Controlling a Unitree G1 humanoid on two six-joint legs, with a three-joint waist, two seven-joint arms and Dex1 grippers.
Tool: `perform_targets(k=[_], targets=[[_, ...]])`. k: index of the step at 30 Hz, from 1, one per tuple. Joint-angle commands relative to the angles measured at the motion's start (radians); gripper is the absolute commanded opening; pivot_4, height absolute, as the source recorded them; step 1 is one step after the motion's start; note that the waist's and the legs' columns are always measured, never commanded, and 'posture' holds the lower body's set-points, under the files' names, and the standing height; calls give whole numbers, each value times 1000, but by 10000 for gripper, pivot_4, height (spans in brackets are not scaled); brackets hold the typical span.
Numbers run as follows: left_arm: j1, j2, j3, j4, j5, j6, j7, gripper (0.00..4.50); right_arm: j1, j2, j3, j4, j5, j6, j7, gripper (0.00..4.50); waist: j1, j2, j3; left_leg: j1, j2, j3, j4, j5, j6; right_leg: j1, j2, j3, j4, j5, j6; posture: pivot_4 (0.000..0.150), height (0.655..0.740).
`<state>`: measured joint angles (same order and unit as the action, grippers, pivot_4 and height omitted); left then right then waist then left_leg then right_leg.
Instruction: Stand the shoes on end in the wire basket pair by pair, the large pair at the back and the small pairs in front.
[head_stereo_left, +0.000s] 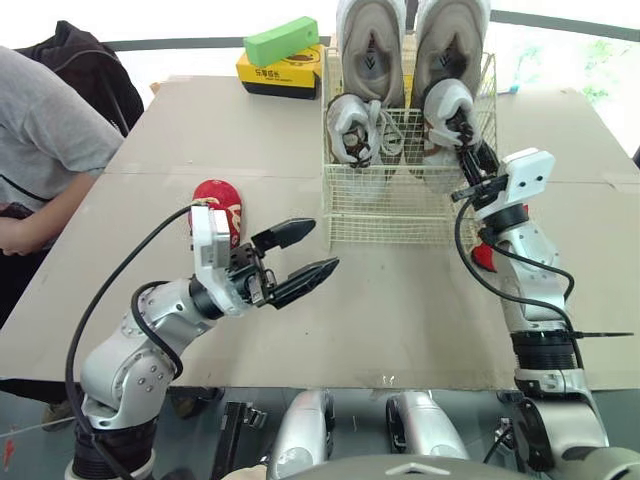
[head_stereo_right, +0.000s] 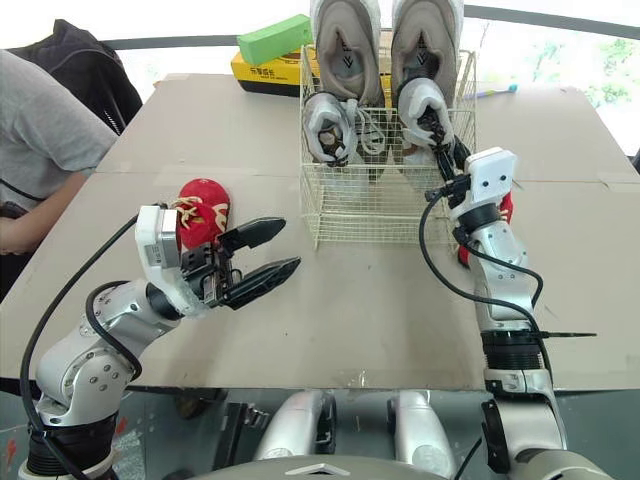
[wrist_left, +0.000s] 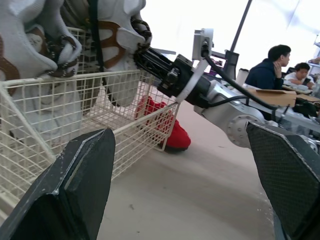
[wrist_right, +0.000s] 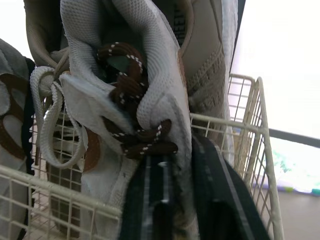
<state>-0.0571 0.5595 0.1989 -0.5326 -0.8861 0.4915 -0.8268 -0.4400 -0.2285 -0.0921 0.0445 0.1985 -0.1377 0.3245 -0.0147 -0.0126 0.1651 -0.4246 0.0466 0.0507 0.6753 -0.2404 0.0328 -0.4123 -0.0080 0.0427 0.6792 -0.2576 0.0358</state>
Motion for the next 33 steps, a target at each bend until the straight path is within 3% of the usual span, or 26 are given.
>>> perform_targets(k=[1, 5, 9, 13, 18, 21, 25, 33], targets=[[-6, -16, 24, -18, -5, -28, 29, 45000, 40, -27, -22, -63, 64, 44, 54, 24382, 1, 0, 0, 0, 0, 0, 0, 0, 0, 0, 0, 0, 0, 0, 0, 1500, 7400], [-6, -57, 41, 8, 18, -41, 117, 45000, 64, -102, -50, -144, 100, 96, 98, 42228, 1, 0, 0, 0, 0, 1, 0, 0, 0, 0, 0, 1, 0, 0, 0, 1500, 7400], [-12, -141, 84, 65, 164, -109, 327, 45000, 93, -228, -56, -276, 193, 187, 221, 42228, 2, 0, 0, 0, -1, 0, 0, 0, 0, 0, -1, 1, 0, 0, 0, 1500, 7400], [-15, -246, 151, 123, 355, -108, 678, 45000, 156, -400, -51, -472, 374, 339, 437, 42228, 1, 1, 1, 1, -1, 0, -3, 0, 0, 0, 0, 1, -1, 0, 0, 1500, 7400], [14, -295, 124, 110, 582, -59, 915, 45000, 180, -437, -19, -564, 457, 430, 473, 42228, 0, -5, -1, 2, 0, -1, -5, 0, 0, 0, 0, 1, -1, 0, 0, 1500, 7400], [30, -327, 95, 88, 624, -48, 946, 45000, 194, -420, -2, -571, 442, 438, 465, 42228, 6, -7, -1, 2, -1, -1, -4, 0, 0, 1, -1, 0, -1, 0, 0, 1500, 7400], [1, -388, 104, 108, 588, -57, 948, 45000, 211, -412, 10, -598, 447, 461, 457, 42228, 7, -8, -2, 2, -4, 0, -4, 0, 0, 1, -4, 0, -1, 0, 0, 1500, 7400], [-103, -355, 101, 265, 586, -58, 868, 45000, 237, -419, 2, -640, 446, 489, 450, 42228, 4, -8, -2, 2, -4, -1, -4, 0, 0, 1, -3, -1, -1, 0, 0, 1500, 7400]])
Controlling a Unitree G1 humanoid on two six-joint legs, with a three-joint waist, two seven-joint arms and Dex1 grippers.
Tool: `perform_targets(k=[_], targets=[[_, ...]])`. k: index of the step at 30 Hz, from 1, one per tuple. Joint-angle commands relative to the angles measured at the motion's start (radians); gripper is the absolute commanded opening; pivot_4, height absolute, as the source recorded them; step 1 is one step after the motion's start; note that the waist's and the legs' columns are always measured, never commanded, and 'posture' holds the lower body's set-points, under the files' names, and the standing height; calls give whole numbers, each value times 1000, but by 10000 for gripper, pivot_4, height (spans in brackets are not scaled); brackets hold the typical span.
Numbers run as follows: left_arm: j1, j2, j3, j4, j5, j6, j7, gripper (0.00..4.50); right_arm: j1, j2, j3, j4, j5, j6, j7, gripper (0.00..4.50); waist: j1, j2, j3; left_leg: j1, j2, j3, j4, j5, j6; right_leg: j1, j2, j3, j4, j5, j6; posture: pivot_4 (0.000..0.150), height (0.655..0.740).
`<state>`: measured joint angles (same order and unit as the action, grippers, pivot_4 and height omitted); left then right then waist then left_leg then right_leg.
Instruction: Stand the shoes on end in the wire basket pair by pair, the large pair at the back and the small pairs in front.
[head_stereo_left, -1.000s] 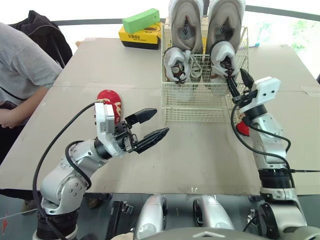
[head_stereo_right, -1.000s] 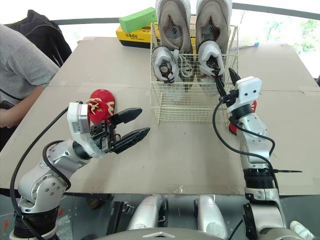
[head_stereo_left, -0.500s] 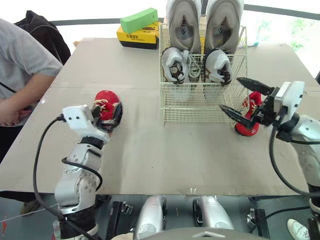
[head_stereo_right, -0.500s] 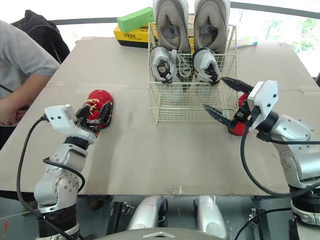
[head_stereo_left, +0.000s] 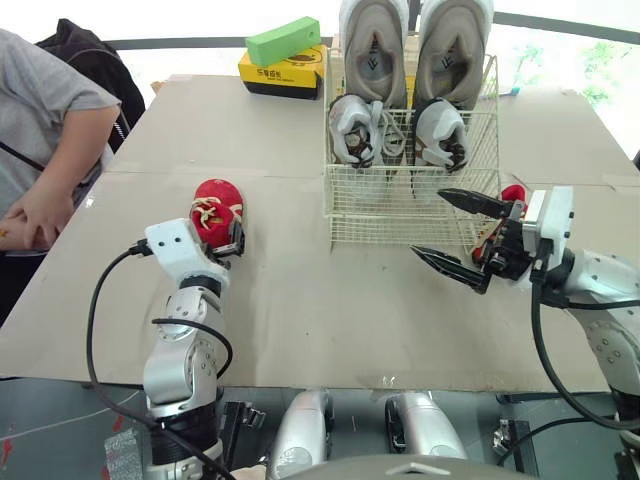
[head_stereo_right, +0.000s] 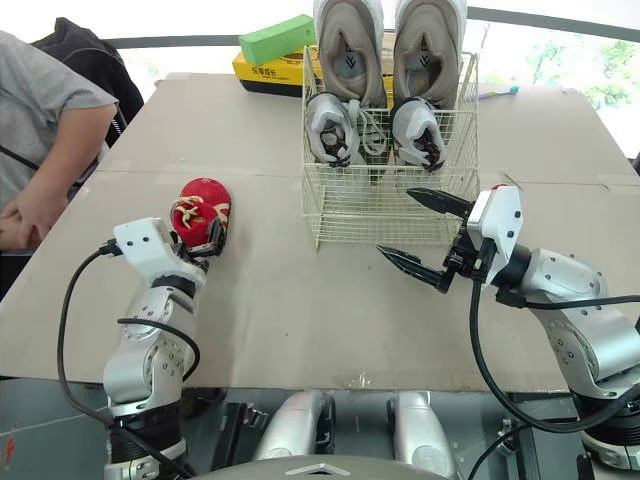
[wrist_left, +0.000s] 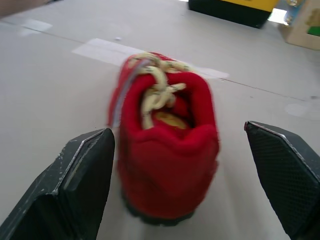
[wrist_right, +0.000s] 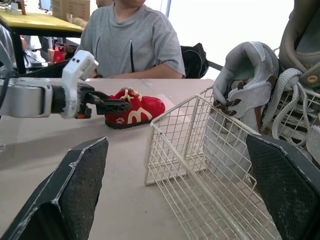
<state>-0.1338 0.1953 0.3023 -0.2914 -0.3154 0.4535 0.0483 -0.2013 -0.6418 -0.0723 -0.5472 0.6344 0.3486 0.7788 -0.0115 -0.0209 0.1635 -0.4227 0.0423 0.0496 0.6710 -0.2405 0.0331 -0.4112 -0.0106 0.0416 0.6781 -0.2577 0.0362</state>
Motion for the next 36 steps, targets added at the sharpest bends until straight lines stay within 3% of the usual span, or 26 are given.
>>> perform_targets(k=[1, 3, 11, 13, 17, 20, 25, 28, 31, 36], targets=[[-39, 4, 4, 40, 18, -23, 3, 45000, -1, -6, -19, -51, 10, 5, -6, 42228, 1, 0, 0, 0, 0, 0, 0, 0, 0, 0, 0, 0, 0, 0, 0, 1500, 7400], [-52, -2, 6, 59, 23, -30, 9, 45000, 5, -9, -23, -58, 12, 9, -7, 42228, 3, 0, 0, 0, 0, 0, 0, 0, 0, 0, 0, 0, 0, 0, 0, 1500, 7400], [-48, -23, -7, 57, 31, -36, 3, 7880, 37, -37, -42, -93, 58, 20, 41, 43187, 11, 0, 0, 0, -1, 0, 0, 0, 0, 1, -1, 0, 0, 0, 0, 1500, 7400], [-47, -20, -3, 57, 36, -41, 2, 2360, 38, -38, -42, -92, 58, 19, 43, 43187, 11, -1, 0, 0, -1, 0, 0, 0, 0, 0, -1, 0, 0, 0, 0, 1500, 7400], [-62, -27, 16, 46, 26, -86, -5, 2187, 39, -35, -38, -86, 55, 13, 50, 43187, 11, -1, 0, 0, -1, -1, 0, 0, 0, 0, -1, 0, 0, 0, 0, 1500, 7400], [-115, -61, 78, 12, -59, -215, -36, 2187, 31, -28, -38, -82, 61, 13, 49, 43187, 11, -3, 1, -1, -1, -1, 0, 0, 0, 0, -1, -1, 0, 0, 0, 1500, 7400], [-198, -35, 89, -30, -195, -328, -206, 2187, -18, -14, -67, -70, 97, 33, 9, 43187, 10, -7, 2, -1, -1, -1, 1, 0, 0, 0, -1, -1, 0, 0, 0, 1500, 7400], [-252, 60, 24, -64, -281, -353, -449, 2187, -155, -47, -110, -78, 212, 159, -97, 43187, 3, -7, 3, -1, -1, 0, 0, 0, 0, 0, -1, -1, 0, 0, 0, 1500, 7400], [-295, 173, -26, -42, -310, -389, -678, 2187, -321, -164, -147, -106, 276, 287, -156, 43187, 1, -5, 5, -2, -1, 0, 1, 0, 0, -1, -1, -1, 0, 0, 0, 1500, 7400], [-439, 338, -144, 156, -190, -638, -1069, 2187, -680, -341, -121, 58, 472, 560, -146, 43187, -1, -1, 7, -1, -1, 0, -1, 0, 0, -2, -1, -1, -1, 0, -1, 1500, 7400]])
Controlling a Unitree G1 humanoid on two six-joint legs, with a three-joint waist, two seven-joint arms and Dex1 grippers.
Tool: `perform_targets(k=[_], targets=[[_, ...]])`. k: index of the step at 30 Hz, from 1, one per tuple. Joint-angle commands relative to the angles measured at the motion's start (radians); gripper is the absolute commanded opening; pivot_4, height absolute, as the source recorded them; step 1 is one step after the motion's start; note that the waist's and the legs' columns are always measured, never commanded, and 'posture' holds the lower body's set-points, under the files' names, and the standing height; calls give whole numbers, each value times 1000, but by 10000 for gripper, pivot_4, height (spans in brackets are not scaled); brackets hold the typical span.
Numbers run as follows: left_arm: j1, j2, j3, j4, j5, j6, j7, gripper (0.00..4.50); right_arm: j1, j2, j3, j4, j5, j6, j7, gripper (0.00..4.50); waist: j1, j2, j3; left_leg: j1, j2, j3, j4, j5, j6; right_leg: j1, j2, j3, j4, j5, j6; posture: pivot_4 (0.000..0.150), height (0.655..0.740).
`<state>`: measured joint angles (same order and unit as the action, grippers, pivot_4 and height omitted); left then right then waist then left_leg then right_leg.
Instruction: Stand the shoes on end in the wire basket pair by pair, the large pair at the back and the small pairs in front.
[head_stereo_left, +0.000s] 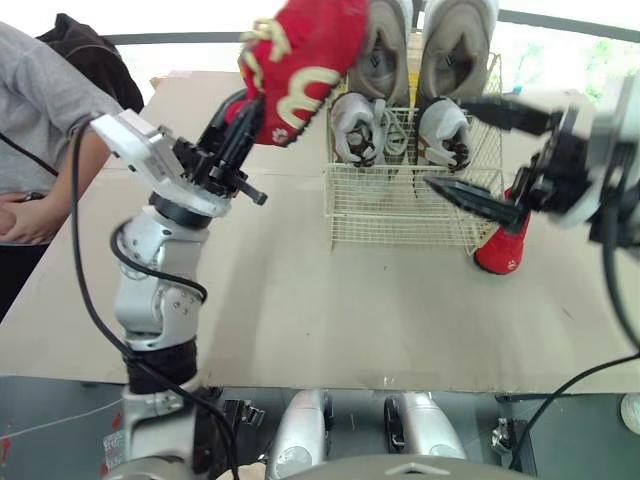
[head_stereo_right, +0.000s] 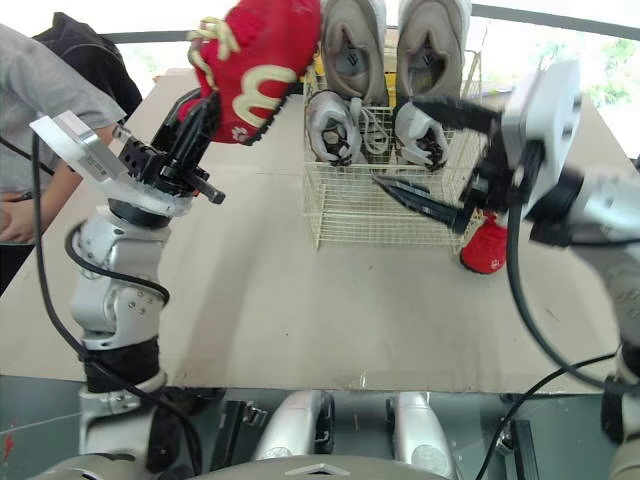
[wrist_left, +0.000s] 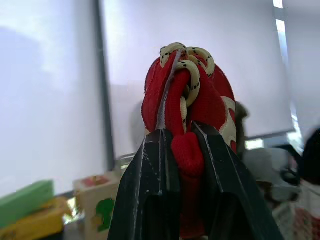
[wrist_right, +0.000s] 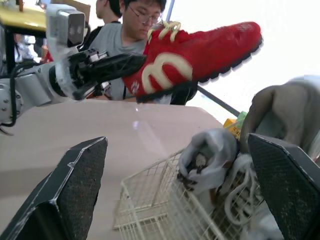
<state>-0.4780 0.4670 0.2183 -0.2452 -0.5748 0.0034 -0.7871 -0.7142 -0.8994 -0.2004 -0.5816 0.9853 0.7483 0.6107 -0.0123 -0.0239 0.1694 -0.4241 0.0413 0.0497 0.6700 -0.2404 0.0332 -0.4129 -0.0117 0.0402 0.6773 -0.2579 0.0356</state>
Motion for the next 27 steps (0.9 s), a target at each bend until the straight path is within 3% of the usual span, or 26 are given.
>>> perform_targets(k=[1, 5, 10, 17, 20, 25, 27], targets=[[-126, 83, -83, 156, 91, -256, -305, 2187, -219, -107, 25, 124, 149, 214, 36, 43187, 0, 2, 1, -1, -1, 0, -1, 0, 0, -1, 0, 0, -1, 0, 0, 1500, 7400], [-305, 100, -179, 421, 178, -651, -574, 2187, -424, -96, 174, 286, 72, 376, 28, 43187, 0, 1, 1, -2, 0, 1, -1, 0, 0, -1, 1, 0, -3, 0, 0, 1500, 7400], [-475, 38, -234, 649, 99, -946, -786, 2187, -510, -68, 341, 372, 6, 488, 165, 43187, 0, 1, 1, -9, 0, 4, 0, -1, 3, -8, -2, 1, -5, 0, 1, 1500, 7400], [-593, 27, -282, 778, 16, -1085, -827, 2187, -501, -51, 419, 422, -66, 556, 281, 43187, 1, 2, 1, -30, 0, 2, 6, -1, 3, -27, -3, 0, 1, -1, 3, 1500, 7400], [-612, 35, -304, 793, -9, -1114, -827, 2187, -490, -52, 422, 413, -96, 560, 303, 34906, 1, 2, 1, -31, 0, 2, 7, -1, 4, -28, -3, -1, 1, -1, 4, 1500, 7400], [-635, 44, -329, 809, -36, -1155, -827, 2187, -479, -14, 359, 419, -31, 662, 320, 13863, -2, 2, 1, -31, 0, 1, 10, -2, 4, -28, -2, -1, 4, -1, 4, 1500, 7400], [-644, 43, -338, 807, -45, -1166, -827, 2187, -475, 8, 330, 427, -2, 711, 317, 3505, -1, 2, 1, -31, 0, 1, 11, -2, 4, -27, -2, -1, 5, -1, 4, 1500, 7400]])
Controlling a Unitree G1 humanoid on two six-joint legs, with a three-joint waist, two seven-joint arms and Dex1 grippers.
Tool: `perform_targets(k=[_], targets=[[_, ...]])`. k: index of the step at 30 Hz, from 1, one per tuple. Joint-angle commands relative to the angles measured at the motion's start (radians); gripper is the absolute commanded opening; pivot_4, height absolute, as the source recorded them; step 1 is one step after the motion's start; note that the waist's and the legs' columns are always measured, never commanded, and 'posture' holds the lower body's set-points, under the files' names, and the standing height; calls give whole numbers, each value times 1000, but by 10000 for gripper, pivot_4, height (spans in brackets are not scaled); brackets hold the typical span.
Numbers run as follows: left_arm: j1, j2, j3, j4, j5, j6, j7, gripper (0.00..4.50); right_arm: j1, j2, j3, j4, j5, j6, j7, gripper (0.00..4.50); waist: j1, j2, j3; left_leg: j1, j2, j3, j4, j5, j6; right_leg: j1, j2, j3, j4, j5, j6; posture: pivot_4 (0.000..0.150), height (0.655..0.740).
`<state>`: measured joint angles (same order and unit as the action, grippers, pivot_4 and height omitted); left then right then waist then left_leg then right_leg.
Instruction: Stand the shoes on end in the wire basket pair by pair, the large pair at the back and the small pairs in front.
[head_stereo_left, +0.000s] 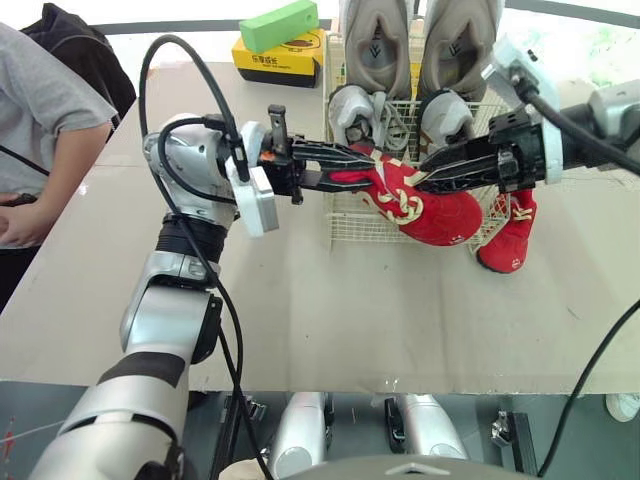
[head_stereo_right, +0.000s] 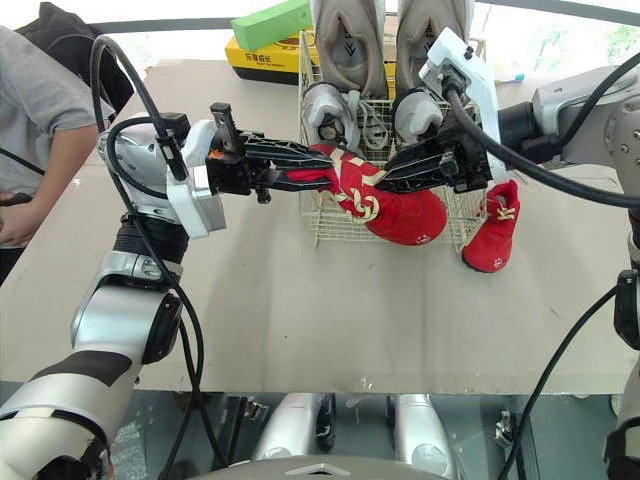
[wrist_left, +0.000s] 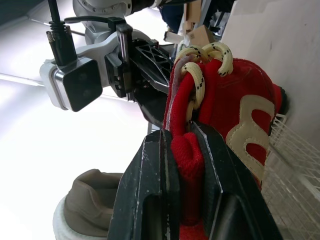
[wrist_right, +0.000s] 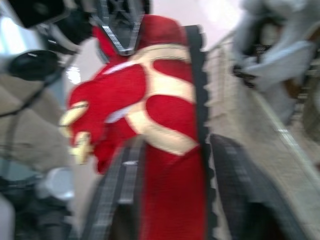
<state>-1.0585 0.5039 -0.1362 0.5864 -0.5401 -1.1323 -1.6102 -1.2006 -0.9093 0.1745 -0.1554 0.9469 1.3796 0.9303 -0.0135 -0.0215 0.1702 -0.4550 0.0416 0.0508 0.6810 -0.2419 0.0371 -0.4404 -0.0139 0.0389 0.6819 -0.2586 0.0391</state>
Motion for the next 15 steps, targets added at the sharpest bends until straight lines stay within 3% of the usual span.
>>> perform_targets(k=[1, 10, 13, 15], targets=[[-68, 3, 15, -23, -81, -34, -4, 2187, 13, 28, -59, 4, 48, 98, -3, 424, 1, 0, 0, 0, 0, 0, 1, 0, 0, 0, 0, 0, 0, 0, 0, 1500, 7400], [-88, -15, 2, -31, -88, -46, -4, 2187, 55, 106, -176, 19, 62, 209, -70, 424, 2, 0, 0, 0, 0, -1, 2, 0, 0, 1, 0, -1, 1, 0, 0, 1500, 7400], [-73, 1, -12, -58, -95, 32, -4, 2187, 61, 133, -215, 35, 48, 227, -103, 424, 0, 0, 0, 0, 0, -1, 3, 0, 0, 1, 0, -1, 1, 0, 0, 1500, 7400], [-35, 41, -40, -108, -121, 153, -4, 12241, 68, 157, -268, 45, 51, 227, -125, 0, -2, 0, 0, 0, 0, -1, 3, 0, 0, 1, 0, -1, 2, 0, 0, 1500, 7400]])
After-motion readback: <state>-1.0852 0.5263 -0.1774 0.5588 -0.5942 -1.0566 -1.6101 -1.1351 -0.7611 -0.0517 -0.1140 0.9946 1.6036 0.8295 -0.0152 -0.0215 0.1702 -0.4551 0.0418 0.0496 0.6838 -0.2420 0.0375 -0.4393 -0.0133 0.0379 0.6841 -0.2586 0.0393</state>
